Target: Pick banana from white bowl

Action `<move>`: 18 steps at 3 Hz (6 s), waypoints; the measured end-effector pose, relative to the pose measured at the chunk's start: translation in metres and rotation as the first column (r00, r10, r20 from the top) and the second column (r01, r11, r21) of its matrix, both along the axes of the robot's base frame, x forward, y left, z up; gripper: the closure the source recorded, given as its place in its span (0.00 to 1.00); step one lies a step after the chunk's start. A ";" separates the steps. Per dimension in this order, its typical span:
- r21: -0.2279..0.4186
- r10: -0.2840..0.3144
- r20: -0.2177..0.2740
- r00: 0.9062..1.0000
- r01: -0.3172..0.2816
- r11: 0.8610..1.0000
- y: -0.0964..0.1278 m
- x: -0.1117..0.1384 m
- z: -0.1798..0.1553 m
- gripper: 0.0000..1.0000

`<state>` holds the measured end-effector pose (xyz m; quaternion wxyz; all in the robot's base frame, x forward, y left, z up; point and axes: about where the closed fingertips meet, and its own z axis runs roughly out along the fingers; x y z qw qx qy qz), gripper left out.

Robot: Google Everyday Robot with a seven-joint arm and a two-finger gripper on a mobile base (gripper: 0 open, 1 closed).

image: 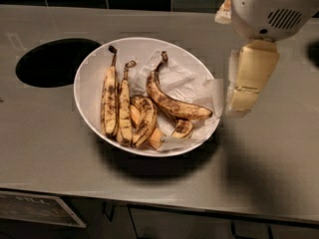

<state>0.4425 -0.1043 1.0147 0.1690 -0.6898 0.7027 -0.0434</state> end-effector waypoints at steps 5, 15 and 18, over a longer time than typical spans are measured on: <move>0.082 -0.070 -0.072 0.995 0.076 0.994 0.035 0.041 -0.045 0.00; 0.077 -0.140 -0.129 0.982 0.151 0.986 0.077 0.043 -0.095 0.31; 0.072 -0.141 -0.159 0.977 0.154 0.985 0.079 0.050 -0.123 0.33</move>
Offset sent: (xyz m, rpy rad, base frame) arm 0.0461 0.0294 -0.0509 0.0661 0.0944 -0.0302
